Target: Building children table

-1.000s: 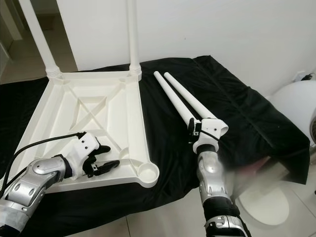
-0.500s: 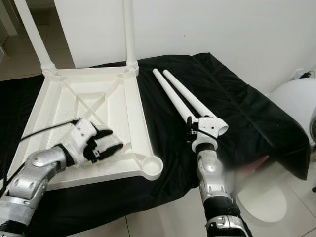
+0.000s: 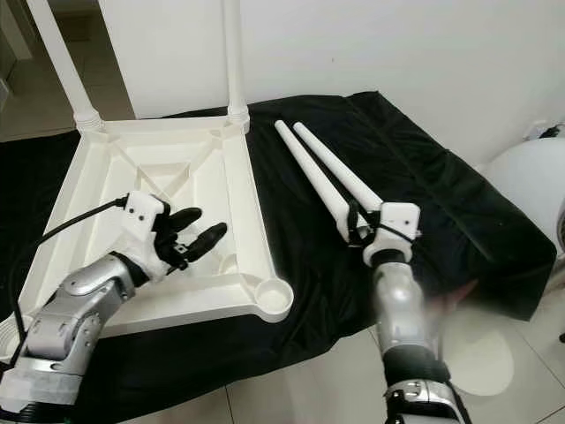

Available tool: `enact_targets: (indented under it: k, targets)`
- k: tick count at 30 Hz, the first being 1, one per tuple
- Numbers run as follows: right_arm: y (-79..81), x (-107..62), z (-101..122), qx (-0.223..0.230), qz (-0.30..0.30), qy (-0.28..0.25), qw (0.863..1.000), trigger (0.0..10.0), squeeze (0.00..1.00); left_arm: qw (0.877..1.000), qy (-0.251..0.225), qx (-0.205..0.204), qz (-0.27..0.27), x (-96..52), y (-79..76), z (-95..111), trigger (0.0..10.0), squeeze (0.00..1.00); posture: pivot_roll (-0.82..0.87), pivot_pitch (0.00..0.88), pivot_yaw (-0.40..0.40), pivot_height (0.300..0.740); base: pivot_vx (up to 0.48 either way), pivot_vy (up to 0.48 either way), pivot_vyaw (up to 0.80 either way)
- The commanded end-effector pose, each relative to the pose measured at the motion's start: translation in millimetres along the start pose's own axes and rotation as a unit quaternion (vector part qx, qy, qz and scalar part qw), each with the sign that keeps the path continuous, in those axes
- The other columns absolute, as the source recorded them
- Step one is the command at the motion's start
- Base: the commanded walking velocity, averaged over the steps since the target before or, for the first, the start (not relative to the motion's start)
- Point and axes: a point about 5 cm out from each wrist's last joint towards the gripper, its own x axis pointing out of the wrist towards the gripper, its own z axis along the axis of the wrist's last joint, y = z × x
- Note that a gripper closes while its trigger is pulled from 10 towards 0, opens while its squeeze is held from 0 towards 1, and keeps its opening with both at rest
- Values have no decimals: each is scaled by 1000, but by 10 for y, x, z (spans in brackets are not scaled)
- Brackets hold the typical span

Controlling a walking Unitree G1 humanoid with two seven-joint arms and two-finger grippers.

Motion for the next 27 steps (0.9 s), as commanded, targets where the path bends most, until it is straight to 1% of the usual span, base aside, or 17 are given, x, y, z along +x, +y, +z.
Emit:
enact_targets:
  k: [1, 2, 3, 4, 5, 6, 7, 11, 16, 20, 27]
  targets:
    - [-8, 1, -49, 9, 5, 16, 1000, 10000, 0, 1000, 9, -1, 9, 7, -29, -22, 10000, 0, -22, 56, 3, 740, 0, 0, 0]
    - [-43, 3, -83, 17, 15, 29, 999, 10000, 0, 1000, 9, -9, 11, 38, -84, -37, 10000, 0, -22, 57, 4, 740, 0, 0, 0]
    - [-43, 3, -83, 17, 15, 29, 999, 10000, 0, 1000, 9, -9, 11, 38, -84, -37, 10000, 0, -22, 57, 4, 740, 0, 0, 0]
    - [-68, 2, -118, 19, 22, 39, 999, 10000, 0, 1000, 8, -19, 10, 61, -137, -48, 10000, 0, -23, 57, 6, 740, 0, 0, 0]
    - [-68, 2, -118, 19, 22, 39, 999, 10000, 0, 1000, 8, -19, 10, 61, -137, -48, 10000, 0, -23, 57, 6, 740, 0, 0, 0]
    - [-68, 10, -191, 27, 45, 62, 997, 10000, 0, 1000, 8, -29, 9, 96, -217, -61, 10000, 0, -25, 55, 12, 740, 0, 0, 0]
    - [-58, 15, -213, 27, 54, 68, 996, 10000, 0, 999, 8, -32, 8, 104, -236, -60, 10000, 0, -25, 55, 12, 740, 0, 0, 0]
    - [-36, 43, -228, 24, 71, 75, 994, 10000, 0, 999, 7, -34, 10, 126, -248, -39, 10000, 0, -21, 53, 12, 740, 0, 0, 0]
    - [-3, 94, -225, 13, 87, 80, 993, 10000, 0, 999, 3, -31, 20, 133, -202, -10, 10000, 0, -13, 50, 12, 740, 0, 0, 0]
    - [27, 152, -215, 17, 105, 82, 991, 10000, 0, 999, 4, -31, 30, 135, -186, 3, 10000, 0, -13, 50, 14, 740, 0, 0, 0]
    - [115, 260, -178, 19, 140, 88, 986, 10000, 0, 999, 0, -32, 28, 167, -219, 30, 10000, 0, -9, 44, 19, 740, 0, 0, 0]
